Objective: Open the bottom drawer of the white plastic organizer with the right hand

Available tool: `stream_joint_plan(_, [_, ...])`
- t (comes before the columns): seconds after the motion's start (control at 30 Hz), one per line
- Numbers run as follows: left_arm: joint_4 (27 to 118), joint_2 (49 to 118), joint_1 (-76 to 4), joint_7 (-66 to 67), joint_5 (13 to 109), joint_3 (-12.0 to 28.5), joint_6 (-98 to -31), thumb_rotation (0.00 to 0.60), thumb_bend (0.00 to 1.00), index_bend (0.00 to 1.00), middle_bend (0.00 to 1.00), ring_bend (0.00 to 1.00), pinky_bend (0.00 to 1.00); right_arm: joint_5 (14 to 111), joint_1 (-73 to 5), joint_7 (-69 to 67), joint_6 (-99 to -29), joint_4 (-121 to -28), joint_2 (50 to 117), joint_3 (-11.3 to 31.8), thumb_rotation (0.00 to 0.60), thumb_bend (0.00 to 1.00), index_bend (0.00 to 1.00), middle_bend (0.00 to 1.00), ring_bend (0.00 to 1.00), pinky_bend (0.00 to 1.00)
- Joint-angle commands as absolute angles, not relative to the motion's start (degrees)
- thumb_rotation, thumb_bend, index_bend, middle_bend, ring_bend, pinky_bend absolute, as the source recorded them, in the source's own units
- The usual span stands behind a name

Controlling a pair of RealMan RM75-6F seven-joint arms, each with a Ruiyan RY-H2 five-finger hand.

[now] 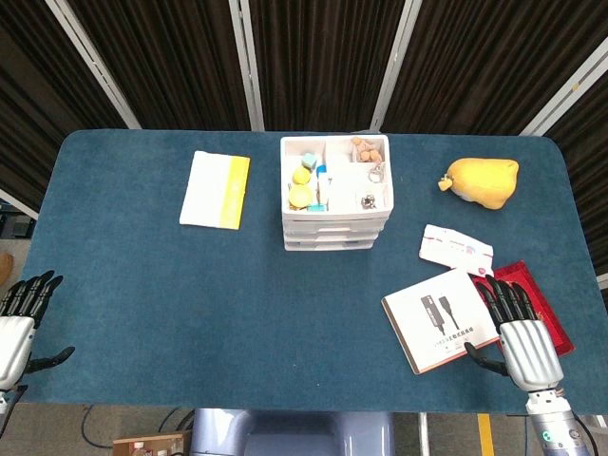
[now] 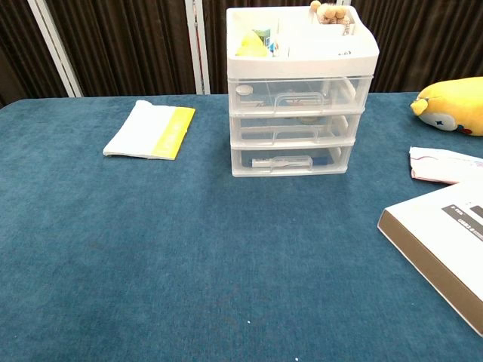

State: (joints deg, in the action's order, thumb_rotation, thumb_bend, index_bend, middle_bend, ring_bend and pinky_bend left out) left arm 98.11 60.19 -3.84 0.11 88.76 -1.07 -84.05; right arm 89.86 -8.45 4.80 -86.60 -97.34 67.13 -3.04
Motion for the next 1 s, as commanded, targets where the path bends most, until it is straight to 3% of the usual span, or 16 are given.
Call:
stream_joint_plan(0.03, [98.10, 60.15, -3.78, 0.00, 88.86, -1.11, -84.16, 0.600, 0.01, 0.00, 0.00, 0.00, 0.00, 90.10, -8.32, 4.86, -86.60, -97.42, 67.13, -2.84, 0.600, 0.30, 0.00, 0.00, 0.00, 0.00])
stream_joint_plan(0.23, [98.02, 60.19, -3.67, -0.06, 89.35, -1.18, -84.57, 0.600, 0.01, 0.00, 0.00, 0.00, 0.00, 90.24, -8.24, 3.55, -85.76, -98.92, 67.08, -2.60, 0.600, 0.30, 0.00, 0.00, 0.00, 0.00])
stream_joint_plan(0.3, [97.98, 60.24, -3.63, -0.10, 89.39, -1.21, -84.62, 0.600, 0.01, 0.00, 0.00, 0.00, 0.00, 89.97, -8.49, 2.66, -84.97, -100.94, 66.96, -2.36, 0.600, 0.31, 0.00, 0.00, 0.01, 0.09])
stream_joint_plan(0.37, [97.96, 60.25, -3.66, -0.23, 89.30, -1.18, -84.54, 0.600, 0.01, 0.00, 0.00, 0.00, 0.00, 89.54, -8.99, 1.48, -83.72, -104.11, 66.80, -2.06, 0.600, 0.34, 0.00, 0.15, 0.19, 0.39])
stream_joint_plan(0.4, [97.96, 60.25, -3.68, -0.33, 89.26, -1.17, -84.48, 0.600, 0.01, 0.00, 0.00, 0.00, 0.00, 89.14, -9.35, 0.88, -82.90, -105.98, 66.73, -1.84, 0.600, 0.36, 0.00, 0.24, 0.29, 0.49])
stream_joint_plan(0.43, [97.94, 60.24, -3.72, -0.41, 89.22, -1.14, -84.42, 0.600, 0.01, 0.00, 0.00, 0.00, 0.00, 88.58, -9.84, 0.12, -81.84, -108.21, 66.86, -1.55, 0.600, 0.40, 0.00, 0.40, 0.45, 0.63])
stream_joint_plan(0.47, [97.92, 60.23, -3.78, -0.51, 89.18, -1.12, -84.31, 0.600, 0.01, 0.00, 0.00, 0.00, 0.00, 87.69, -10.47, -0.40, -80.48, -110.51, 67.00, -1.18, 0.600, 0.45, 0.00, 0.54, 0.59, 0.73])
stream_joint_plan(0.53, [97.98, 60.19, -3.89, -0.74, 89.18, -1.16, -84.05, 0.600, 0.01, 0.00, 0.00, 0.00, 0.00, 84.65, -12.24, -1.53, -76.30, -115.61, 67.60, -0.52, 0.600, 0.55, 0.00, 0.71, 0.75, 0.84])
stream_joint_plan(0.63, [98.07, 60.03, -3.97, -1.21, 89.42, -1.29, -83.91, 0.600, 0.01, 0.00, 0.00, 0.00, 0.00, 78.58, -15.16, -2.21, -70.01, -121.22, 69.17, 0.81, 0.600, 0.65, 0.00, 0.80, 0.82, 0.90])
stream_joint_plan(0.77, [98.32, 59.49, -3.94, -2.55, 89.74, -1.49, -83.93, 0.600, 0.01, 0.00, 0.00, 0.00, 0.00, 66.59, -20.28, -0.55, -63.28, -124.34, 74.74, 4.90, 0.600, 0.73, 0.00, 0.82, 0.84, 0.91])
stream_joint_plan(1.0, [98.69, 58.59, -3.81, -4.30, 89.87, -1.89, -83.73, 0.600, 0.01, 0.00, 0.00, 0.00, 0.00, 48.19, -28.40, 4.65, -61.07, -121.04, 86.51, 11.69, 0.600, 0.85, 0.00, 0.82, 0.85, 0.91])
